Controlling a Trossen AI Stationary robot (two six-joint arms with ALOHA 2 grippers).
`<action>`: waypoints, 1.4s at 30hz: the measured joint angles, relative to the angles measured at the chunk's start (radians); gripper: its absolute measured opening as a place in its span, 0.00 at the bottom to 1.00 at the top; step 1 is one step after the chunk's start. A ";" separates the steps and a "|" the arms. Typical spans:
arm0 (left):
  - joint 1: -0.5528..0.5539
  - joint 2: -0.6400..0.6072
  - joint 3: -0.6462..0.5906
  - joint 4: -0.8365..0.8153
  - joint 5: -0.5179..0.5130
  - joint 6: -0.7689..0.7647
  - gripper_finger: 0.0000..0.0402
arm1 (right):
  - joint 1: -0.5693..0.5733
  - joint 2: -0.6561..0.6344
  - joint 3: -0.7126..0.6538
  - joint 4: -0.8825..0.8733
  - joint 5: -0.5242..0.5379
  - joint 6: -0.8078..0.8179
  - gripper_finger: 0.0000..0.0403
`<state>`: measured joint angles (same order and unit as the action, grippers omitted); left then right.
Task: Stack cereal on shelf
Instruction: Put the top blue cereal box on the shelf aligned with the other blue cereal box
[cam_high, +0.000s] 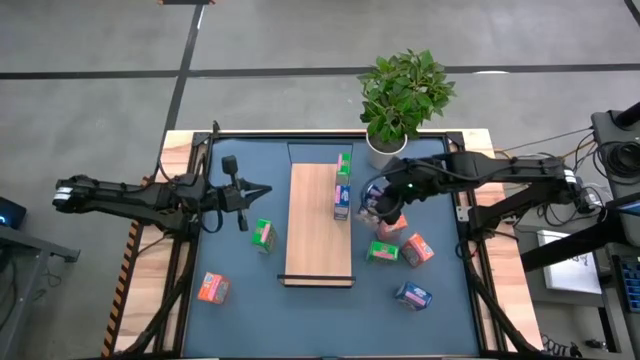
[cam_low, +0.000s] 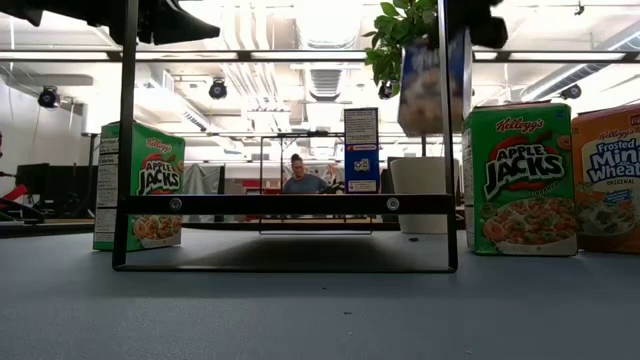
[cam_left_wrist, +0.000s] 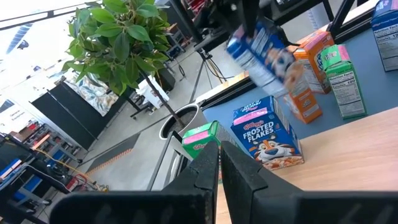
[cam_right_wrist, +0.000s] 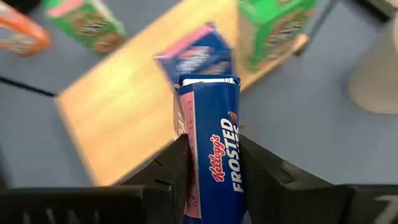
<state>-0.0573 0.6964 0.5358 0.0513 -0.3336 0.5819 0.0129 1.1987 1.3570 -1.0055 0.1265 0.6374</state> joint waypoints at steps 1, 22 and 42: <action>0.000 0.000 0.000 0.000 0.000 0.000 0.00 | 0.014 0.000 0.007 0.000 -0.003 0.010 0.26; 0.000 0.009 0.000 0.017 0.003 -0.006 0.00 | 0.182 0.187 0.003 0.471 0.033 -0.010 0.24; 0.000 0.005 0.001 0.020 0.003 -0.019 0.00 | 0.143 0.692 0.538 0.131 0.249 -0.363 0.24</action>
<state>-0.0574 0.7017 0.5365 0.0715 -0.3302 0.5625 0.1564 1.8907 1.8952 -0.8742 0.3750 0.2742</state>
